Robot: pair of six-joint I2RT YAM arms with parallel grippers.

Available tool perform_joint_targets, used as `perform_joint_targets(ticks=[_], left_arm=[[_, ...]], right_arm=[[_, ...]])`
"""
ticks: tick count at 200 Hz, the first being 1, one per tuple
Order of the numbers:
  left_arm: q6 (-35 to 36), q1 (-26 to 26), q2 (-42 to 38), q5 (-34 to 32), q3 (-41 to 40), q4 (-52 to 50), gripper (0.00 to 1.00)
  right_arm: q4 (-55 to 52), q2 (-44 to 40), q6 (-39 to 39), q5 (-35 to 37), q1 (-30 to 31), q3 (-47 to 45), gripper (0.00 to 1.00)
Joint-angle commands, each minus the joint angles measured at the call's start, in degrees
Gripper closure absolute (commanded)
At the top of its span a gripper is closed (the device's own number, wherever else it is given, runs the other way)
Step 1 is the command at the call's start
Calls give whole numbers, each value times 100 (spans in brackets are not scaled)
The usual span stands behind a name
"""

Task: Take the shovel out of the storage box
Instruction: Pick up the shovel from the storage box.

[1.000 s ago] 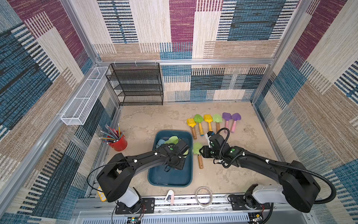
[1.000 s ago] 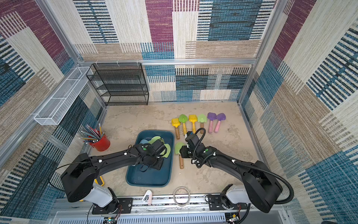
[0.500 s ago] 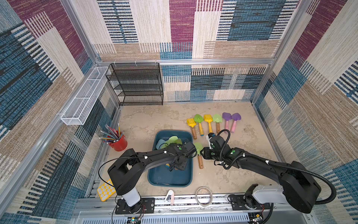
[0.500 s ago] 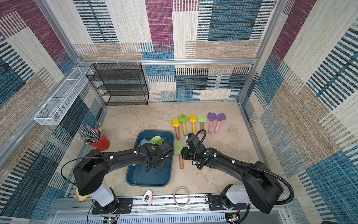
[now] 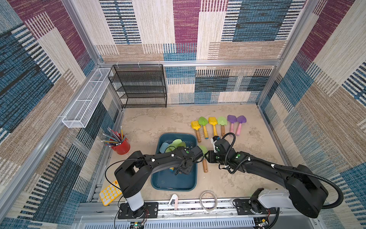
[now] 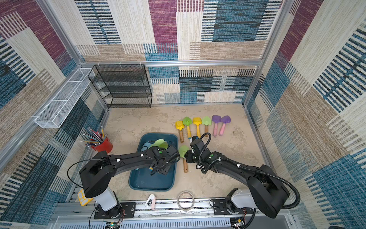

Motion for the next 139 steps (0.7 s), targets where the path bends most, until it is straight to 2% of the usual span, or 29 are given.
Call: perform_joint_targets(ticks=[1, 48, 139], left_arm=[[-69, -15, 29, -125, 48, -139, 71], [-182, -29, -70, -249, 61, -242, 83], [-368, 54, -813, -636, 196, -775, 84]], right_arm=[[167, -46, 39, 38, 9, -27, 63], [165, -156, 48, 60, 9, -45, 63], [164, -487, -4, -104, 9, 95, 61]])
